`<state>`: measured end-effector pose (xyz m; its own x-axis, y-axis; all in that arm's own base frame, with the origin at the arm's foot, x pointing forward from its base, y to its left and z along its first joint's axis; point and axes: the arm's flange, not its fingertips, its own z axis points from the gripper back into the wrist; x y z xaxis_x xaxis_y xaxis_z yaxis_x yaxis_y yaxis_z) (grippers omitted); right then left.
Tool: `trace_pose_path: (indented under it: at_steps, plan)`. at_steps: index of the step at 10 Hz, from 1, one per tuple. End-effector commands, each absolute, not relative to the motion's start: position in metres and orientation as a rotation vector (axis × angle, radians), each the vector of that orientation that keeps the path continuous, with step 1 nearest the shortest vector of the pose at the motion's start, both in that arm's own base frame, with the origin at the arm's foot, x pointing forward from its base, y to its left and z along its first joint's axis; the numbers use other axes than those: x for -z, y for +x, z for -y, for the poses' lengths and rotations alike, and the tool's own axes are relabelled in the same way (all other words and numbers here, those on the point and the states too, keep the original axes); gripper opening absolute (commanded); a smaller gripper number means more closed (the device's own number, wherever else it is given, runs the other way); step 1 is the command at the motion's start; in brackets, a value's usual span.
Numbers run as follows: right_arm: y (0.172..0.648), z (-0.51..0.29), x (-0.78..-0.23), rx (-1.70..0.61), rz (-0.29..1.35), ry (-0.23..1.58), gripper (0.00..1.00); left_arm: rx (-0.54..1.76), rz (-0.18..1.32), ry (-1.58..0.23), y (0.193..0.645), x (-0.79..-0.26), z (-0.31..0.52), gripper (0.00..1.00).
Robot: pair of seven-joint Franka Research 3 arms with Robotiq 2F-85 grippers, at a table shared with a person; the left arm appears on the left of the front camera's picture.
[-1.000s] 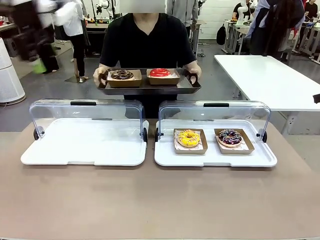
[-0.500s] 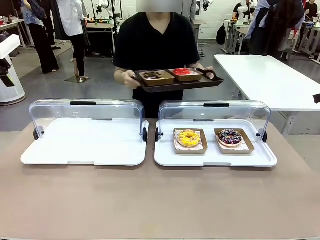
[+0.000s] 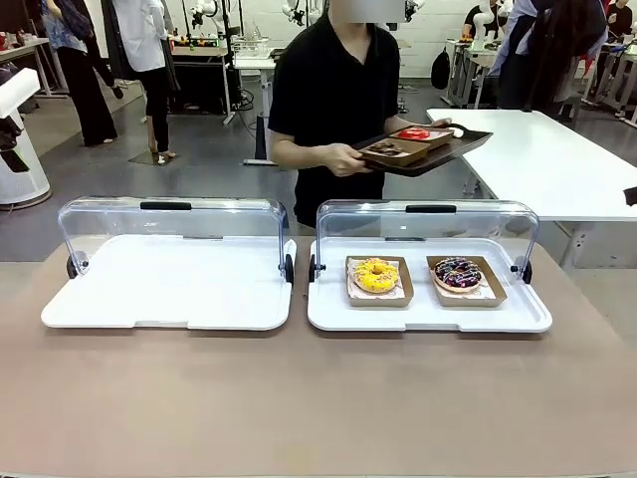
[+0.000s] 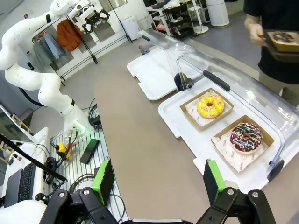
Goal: Provide the desired donut to the person.
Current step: Place the picked Paper togo box onto the Handle tray extended by the person.
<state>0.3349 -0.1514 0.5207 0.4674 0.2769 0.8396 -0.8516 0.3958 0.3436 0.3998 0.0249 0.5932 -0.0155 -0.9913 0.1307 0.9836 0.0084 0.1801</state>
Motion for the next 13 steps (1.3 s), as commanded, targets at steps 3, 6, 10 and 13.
trace_pose_path:
  at_steps: [3,6,10,13]
  plan:
    - [0.337,0.151,-0.521,-0.820,0.803,0.894,1.00,1.564,0.250,0.038,0.399,-0.595,-0.026,1.00]
    - [0.337,0.151,-0.521,-0.820,0.803,0.894,1.00,1.610,0.349,-0.593,0.423,-0.586,-0.067,1.00]
    - [0.337,0.151,-0.521,-0.820,0.803,0.894,1.00,1.449,0.718,-1.064,0.449,-0.546,-0.126,1.00]
    - [0.337,0.151,-0.521,-0.820,0.803,0.894,1.00,1.368,0.956,-0.958,0.430,-0.517,-0.146,1.00]
